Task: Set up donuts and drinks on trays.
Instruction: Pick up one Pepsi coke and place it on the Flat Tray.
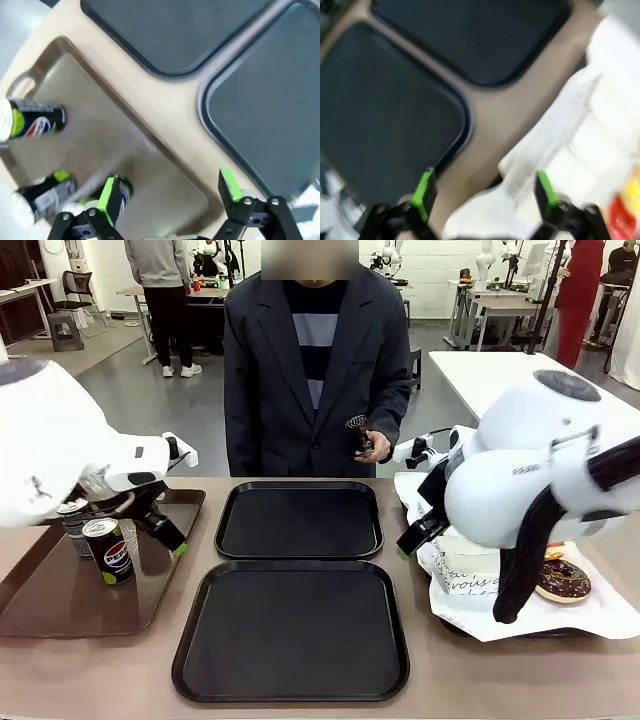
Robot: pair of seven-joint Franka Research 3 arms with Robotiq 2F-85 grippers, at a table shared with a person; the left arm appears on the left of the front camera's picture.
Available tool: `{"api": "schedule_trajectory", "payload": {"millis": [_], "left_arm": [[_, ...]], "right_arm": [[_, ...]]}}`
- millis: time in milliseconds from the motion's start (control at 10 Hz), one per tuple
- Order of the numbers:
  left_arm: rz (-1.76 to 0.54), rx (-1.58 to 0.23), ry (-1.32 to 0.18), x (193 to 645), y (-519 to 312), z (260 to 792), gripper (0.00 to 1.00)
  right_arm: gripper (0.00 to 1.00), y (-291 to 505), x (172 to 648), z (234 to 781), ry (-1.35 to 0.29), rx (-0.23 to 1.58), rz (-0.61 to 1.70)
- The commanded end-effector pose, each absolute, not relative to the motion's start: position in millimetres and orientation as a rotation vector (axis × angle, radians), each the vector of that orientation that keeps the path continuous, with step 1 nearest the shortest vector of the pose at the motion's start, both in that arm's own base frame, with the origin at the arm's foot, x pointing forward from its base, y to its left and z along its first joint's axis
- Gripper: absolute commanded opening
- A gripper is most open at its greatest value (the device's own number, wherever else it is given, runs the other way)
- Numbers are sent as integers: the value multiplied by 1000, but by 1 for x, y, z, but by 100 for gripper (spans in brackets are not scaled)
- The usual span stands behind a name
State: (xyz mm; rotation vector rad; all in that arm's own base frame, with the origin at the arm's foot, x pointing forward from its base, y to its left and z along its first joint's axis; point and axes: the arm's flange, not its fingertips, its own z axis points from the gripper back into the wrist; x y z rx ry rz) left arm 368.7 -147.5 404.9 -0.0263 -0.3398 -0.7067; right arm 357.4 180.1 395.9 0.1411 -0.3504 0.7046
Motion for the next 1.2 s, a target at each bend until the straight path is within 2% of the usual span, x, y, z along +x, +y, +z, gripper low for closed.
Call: {"api": "schedule_trajectory", "payload": {"millis": [0, 200, 300, 400, 500, 600, 700, 900, 1000, 1100], "left_arm": [[-770, -18, -271, 264, -105, 442, 100], [-772, -16, -276, 235, -98, 444, 100], [-805, 157, -387, 234, -98, 435, 100], [-757, -17, -252, 300, -127, 486, 100], [-757, -17, -252, 300, -127, 486, 100], [-778, 41, -298, 284, -122, 508, 100], [-549, -295, -360, 309, -87, 499, 100], [-307, -780, -435, 312, -20, 504, 100], [-257, -990, -468, 305, 15, 512, 100], [-177, -1093, -442, 303, 47, 509, 100]], "right_arm": [[100, 130, 258, 413, -202, 52, 666], [100, 115, 228, 408, -81, 8, 627], [100, 109, 235, 402, -125, -126, 657], [100, 146, 301, 442, -114, 26, 636], [100, 146, 301, 442, -114, 26, 636], [100, 135, 287, 455, -91, -38, 633], [100, 99, 291, 466, -259, 313, 511], [100, 5, 265, 485, -499, 648, 201], [100, -37, 251, 485, -567, 778, 121], [100, -81, 241, 473, -569, 959, 56]]}}
